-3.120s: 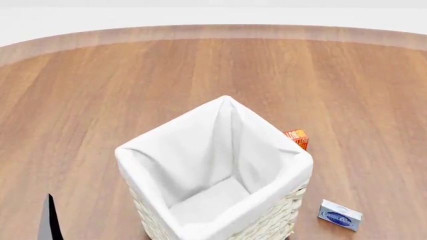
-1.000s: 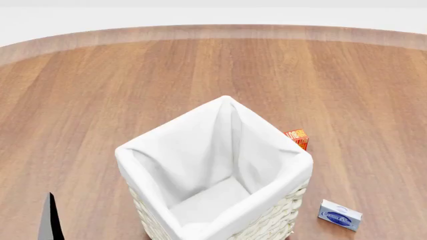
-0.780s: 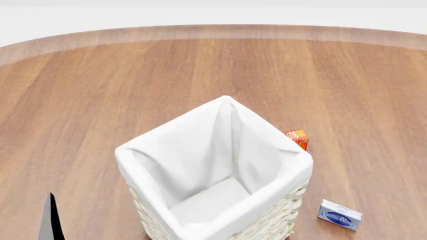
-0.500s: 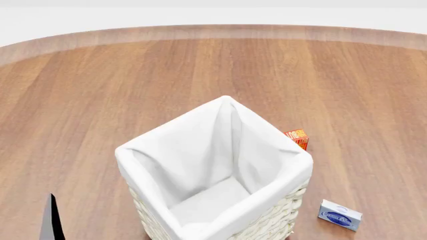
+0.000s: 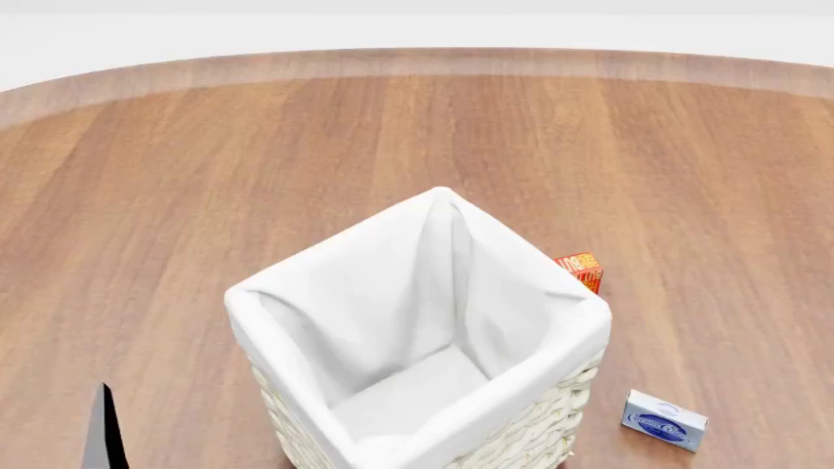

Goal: Pick up the alphabet soup and put it in the basket.

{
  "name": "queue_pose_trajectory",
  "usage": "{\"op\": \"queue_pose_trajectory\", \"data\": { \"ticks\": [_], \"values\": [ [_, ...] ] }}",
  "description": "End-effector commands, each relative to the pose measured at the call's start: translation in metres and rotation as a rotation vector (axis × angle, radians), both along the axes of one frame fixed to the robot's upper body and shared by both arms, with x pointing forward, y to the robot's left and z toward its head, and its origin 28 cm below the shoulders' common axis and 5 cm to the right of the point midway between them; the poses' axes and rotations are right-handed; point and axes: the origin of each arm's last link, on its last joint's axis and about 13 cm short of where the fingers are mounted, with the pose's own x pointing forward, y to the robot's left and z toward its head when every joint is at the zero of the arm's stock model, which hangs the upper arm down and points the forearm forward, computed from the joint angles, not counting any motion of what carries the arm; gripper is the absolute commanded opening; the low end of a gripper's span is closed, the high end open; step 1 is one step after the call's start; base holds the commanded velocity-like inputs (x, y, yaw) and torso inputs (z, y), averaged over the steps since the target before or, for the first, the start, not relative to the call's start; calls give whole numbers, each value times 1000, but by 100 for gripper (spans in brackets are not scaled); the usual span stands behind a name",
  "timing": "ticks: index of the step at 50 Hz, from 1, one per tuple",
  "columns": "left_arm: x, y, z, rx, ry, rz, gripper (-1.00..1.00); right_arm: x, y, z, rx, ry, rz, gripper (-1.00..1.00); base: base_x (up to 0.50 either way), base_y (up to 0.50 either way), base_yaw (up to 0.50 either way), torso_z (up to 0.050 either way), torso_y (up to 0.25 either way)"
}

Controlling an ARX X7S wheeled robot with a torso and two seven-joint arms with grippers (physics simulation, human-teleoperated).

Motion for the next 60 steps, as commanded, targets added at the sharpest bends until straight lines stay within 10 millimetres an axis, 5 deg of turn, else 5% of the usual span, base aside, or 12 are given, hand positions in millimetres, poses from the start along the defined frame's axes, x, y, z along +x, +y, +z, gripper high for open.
{"op": "queue_pose_trajectory", "data": {
  "ticks": [1,29,58,59,60],
  "values": [
    [4,1,3,12,-22,-18,100,5,-3,-12,23,32,-7,100,0,0,0,0,0],
    [6,2,4,5,-17,-18,100,12,-5,-28,-92,44,6,100,0,0,0,0,0],
    [6,1,4,9,-12,-20,100,12,-4,-36,13,37,10,100,0,0,0,0,0],
    [6,1,4,9,-12,-20,100,12,-4,-36,12,36,11,-100,0,0,0,0,0],
    [6,1,4,9,-11,-20,100,12,-5,-37,16,38,11,-100,0,0,0,0,0]
  ]
}}
